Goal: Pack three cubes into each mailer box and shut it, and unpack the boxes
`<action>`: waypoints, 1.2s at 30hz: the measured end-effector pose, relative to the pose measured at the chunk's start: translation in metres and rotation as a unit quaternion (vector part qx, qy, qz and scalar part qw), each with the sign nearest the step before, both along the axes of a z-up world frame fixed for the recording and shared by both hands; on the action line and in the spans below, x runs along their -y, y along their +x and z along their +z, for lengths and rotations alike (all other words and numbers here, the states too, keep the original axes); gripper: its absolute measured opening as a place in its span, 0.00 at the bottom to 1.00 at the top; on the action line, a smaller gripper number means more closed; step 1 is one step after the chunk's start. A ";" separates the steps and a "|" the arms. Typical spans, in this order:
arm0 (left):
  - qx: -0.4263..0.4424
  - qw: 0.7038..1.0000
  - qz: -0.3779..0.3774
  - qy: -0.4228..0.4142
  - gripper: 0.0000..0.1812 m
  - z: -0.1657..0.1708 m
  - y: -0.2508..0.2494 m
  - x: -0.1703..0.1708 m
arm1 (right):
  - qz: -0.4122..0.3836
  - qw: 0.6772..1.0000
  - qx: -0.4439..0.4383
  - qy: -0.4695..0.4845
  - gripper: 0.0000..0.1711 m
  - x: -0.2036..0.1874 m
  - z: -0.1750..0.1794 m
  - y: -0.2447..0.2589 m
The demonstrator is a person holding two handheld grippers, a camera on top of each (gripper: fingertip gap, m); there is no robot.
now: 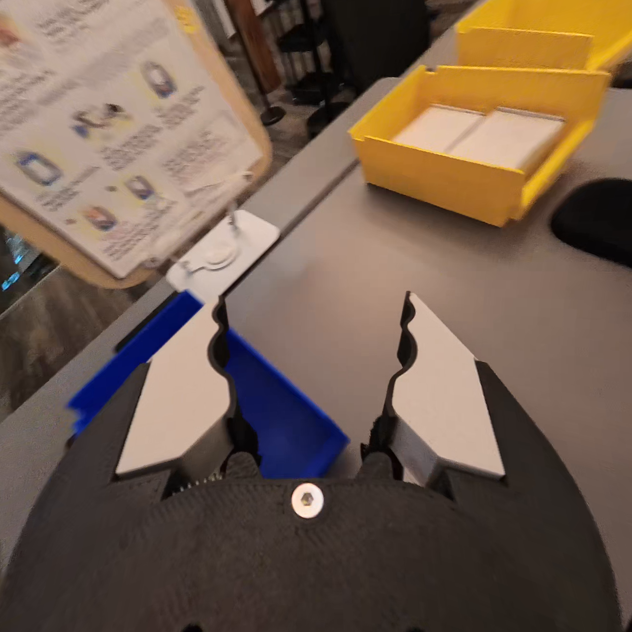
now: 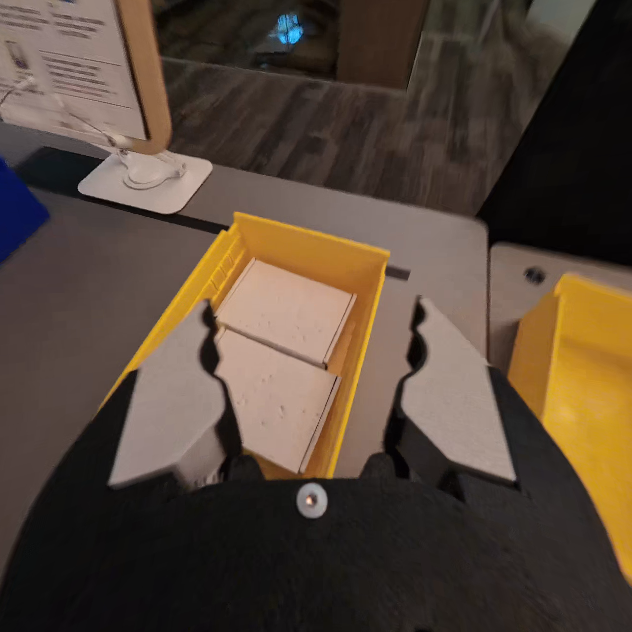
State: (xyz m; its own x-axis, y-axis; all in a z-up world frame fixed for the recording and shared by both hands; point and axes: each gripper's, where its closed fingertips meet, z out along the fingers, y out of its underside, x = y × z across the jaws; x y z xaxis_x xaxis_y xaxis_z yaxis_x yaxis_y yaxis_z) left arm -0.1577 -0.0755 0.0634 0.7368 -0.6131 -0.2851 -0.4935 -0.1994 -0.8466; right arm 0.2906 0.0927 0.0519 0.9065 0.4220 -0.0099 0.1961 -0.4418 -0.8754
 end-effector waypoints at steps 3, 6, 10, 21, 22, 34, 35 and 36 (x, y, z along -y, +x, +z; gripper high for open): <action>0.000 0.994 0.095 -0.057 0.62 0.033 -0.050 -0.035 | -0.037 0.995 -0.040 -0.084 0.37 -0.012 -0.041 0.025; 0.008 0.967 0.214 -0.137 0.62 0.025 -0.111 -0.063 | -0.068 0.980 -0.052 -0.181 0.36 -0.011 -0.098 0.037; 0.027 0.924 0.337 -0.180 0.59 -0.030 -0.187 -0.081 | -0.074 0.967 0.011 -0.242 0.34 -0.011 -0.133 0.048; 0.032 0.852 0.381 -0.356 0.45 -0.149 -0.280 -0.062 | -0.082 0.921 -0.064 -0.376 0.08 0.005 -0.173 0.032; 0.032 0.846 0.385 -0.368 0.44 -0.156 -0.284 -0.059 | -0.084 0.921 -0.062 -0.375 0.08 0.005 -0.173 0.031; 0.049 0.822 0.354 -0.444 0.02 -0.184 -0.275 -0.047 | -0.080 0.921 -0.043 -0.380 0.07 0.010 -0.175 0.021; 0.024 0.824 0.353 -0.444 0.02 -0.184 -0.274 -0.046 | -0.077 0.920 -0.044 -0.383 0.07 0.010 -0.175 0.018; 0.001 0.824 0.350 -0.445 0.02 -0.184 -0.272 -0.045 | -0.073 0.919 -0.042 -0.385 0.07 0.011 -0.175 0.016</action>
